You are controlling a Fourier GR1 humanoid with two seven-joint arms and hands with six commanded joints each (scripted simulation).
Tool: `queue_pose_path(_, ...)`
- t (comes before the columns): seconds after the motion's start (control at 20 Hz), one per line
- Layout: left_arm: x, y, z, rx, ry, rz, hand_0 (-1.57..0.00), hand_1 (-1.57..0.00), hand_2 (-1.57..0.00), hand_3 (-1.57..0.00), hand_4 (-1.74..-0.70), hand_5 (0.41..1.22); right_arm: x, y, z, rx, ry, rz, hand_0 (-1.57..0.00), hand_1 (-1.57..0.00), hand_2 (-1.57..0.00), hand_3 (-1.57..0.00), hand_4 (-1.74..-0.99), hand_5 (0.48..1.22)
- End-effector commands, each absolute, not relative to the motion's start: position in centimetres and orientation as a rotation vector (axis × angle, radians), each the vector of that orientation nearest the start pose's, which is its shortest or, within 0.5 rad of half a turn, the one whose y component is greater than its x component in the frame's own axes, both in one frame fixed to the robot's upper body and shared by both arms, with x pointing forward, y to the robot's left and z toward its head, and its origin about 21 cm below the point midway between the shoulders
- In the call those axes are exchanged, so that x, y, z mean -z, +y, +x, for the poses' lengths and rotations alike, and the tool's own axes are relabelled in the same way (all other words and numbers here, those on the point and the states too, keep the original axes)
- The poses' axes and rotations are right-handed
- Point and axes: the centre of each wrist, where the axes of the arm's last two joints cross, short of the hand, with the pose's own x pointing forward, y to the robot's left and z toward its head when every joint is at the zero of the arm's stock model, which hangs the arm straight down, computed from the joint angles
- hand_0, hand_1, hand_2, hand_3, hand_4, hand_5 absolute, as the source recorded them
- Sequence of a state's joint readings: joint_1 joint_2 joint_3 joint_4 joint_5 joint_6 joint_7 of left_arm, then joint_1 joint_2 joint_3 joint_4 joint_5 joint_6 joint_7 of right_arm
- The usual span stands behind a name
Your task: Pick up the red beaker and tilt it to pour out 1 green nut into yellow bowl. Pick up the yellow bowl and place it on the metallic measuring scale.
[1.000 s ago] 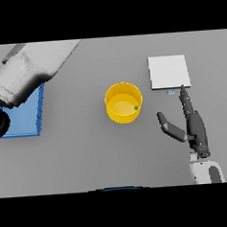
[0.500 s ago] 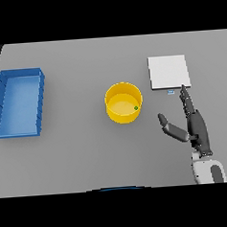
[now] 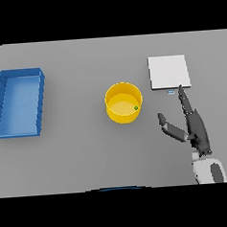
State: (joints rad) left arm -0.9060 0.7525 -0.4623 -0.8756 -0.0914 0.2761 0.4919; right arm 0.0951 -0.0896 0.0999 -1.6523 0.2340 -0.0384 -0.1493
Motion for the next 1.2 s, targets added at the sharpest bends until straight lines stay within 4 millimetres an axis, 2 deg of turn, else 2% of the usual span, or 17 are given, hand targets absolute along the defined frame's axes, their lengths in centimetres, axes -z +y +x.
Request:
queue_pose_path(0.0, -17.4, 31.5, 41.3, 0.428, -1.223, 1.035, -1.57, -1.57, -1.57, -1.45, -1.74, 1.221, -0.2, -23.5, 22.4, -0.297, -1.708, -0.207, 0.0, 0.0, 0.0, 0.0, -1.206, 0.653)
queue_pose_path(0.05, -16.2, 31.8, 40.1, 0.412, -1.22, 1.02, -1.57, -1.57, -1.57, -1.45, -1.74, 1.221, -0.1, -23.4, 22.4, -0.294, -1.706, -0.207, 0.0, 0.0, 0.0, 0.0, -1.206, 0.657)
queue_pose_path(0.25, -12.6, 32.1, 37.4, 0.342, -1.161, 0.977, -1.57, -1.57, -1.57, -1.45, -1.74, 1.221, 0.0, -23.2, 22.5, -0.289, -1.708, -0.197, 0.0, 0.0, 0.0, 0.0, -1.218, 0.664)
queue_pose_path(0.4, -11.2, 32.0, 36.3, 0.313, -1.14, 0.958, -1.57, -1.57, -1.57, -1.51, -1.74, 1.221, 0.0, -23.2, 22.3, -0.295, -1.712, -0.202, 0.0, 0.0, 0.0, 0.0, -1.217, 0.666)
queue_pose_path(0.45, -10.9, 31.9, 36.2, 0.307, -1.131, 0.954, -1.57, -1.57, -1.57, -1.52, -1.74, 1.199, 0.0, -23.2, 22.4, -0.3, -1.711, -0.203, 0.0, 0.0, 0.0, 0.0, -1.216, 0.667)
queue_pose_path(0.55, -9.8, 31.8, 36.1, 0.3, -1.101, 0.948, -1.57, -1.57, -1.57, -1.54, -1.74, 1.117, -0.1, -23.3, 22.4, -0.311, -1.709, -0.212, 0.0, 0.0, 0.0, 0.0, -1.207, 0.665)
queue_pose_path(0.65, -8.9, 32.1, 35.6, 0.317, -1.08, 0.964, -1.57, -1.57, -1.57, -1.55, -1.74, 0.967, 0.3, -23.4, 22.2, -0.305, -1.71, -0.21, 0.0, 0.0, 0.0, 0.0, -1.205, 0.664)
queue_pose_path(0.7, -8.8, 32.1, 35.5, 0.343, -1.07, 0.966, -1.57, -1.57, -1.57, -1.55, -1.67, 0.908, 0.1, -23.3, 22.2, -0.306, -1.722, -0.207, 0.0, 0.0, 0.0, 0.0, -1.202, 0.667)
queue_pose_path(0.75, -8.9, 32.2, 35.3, 0.379, -1.048, 0.95, -1.57, -1.57, -1.57, -1.5, -1.53, 0.865, 0.2, -23.0, 22.2, -0.301, -1.716, -0.21, 0.0, 0.0, 0.0, 0.0, -1.197, 0.664)
queue_pose_path(0.8, -9.0, 31.9, 35.0, 0.424, -1.039, 0.915, -1.56, -1.45, -1.43, -1.36, -1.37, 0.83, 0.4, -23.0, 21.9, -0.3, -1.71, -0.201, 0.0, 0.0, 0.0, 0.0, -1.192, 0.663)
queue_pose_path(0.85, -9.6, 31.7, 35.0, 0.458, -1.032, 0.868, -1.46, -1.18, -1.19, -1.13, -1.23, 0.803, 0.2, -23.3, 22.0, -0.294, -1.713, -0.199, 0.0, 0.0, 0.0, 0.0, -1.188, 0.663)
queue_pose_path(0.95, -10.2, 32.3, 34.6, 0.502, -0.992, 0.828, -0.93, -0.76, -0.77, -0.72, -1.03, 0.758, -0.2, -23.2, 22.0, -0.294, -1.722, -0.207, 0.0, 0.0, 0.0, 0.0, -1.185, 0.665)
queue_pose_path(1.05, -10.6, 32.5, 34.1, 0.555, -0.968, 0.793, -0.6, -0.48, -0.49, -0.46, -0.92, 0.723, 0.1, -23.2, 21.6, -0.3, -1.715, -0.215, 0.0, 0.0, 0.0, 0.0, -1.182, 0.667)
queue_pose_path(1.15, -10.7, 32.5, 34.0, 0.57, -0.956, 0.773, -0.38, -0.31, -0.31, -0.3, -0.85, 0.698, 0.0, -23.0, 21.6, -0.297, -1.711, -0.208, 0.0, 0.0, 0.0, 0.0, -1.187, 0.667)
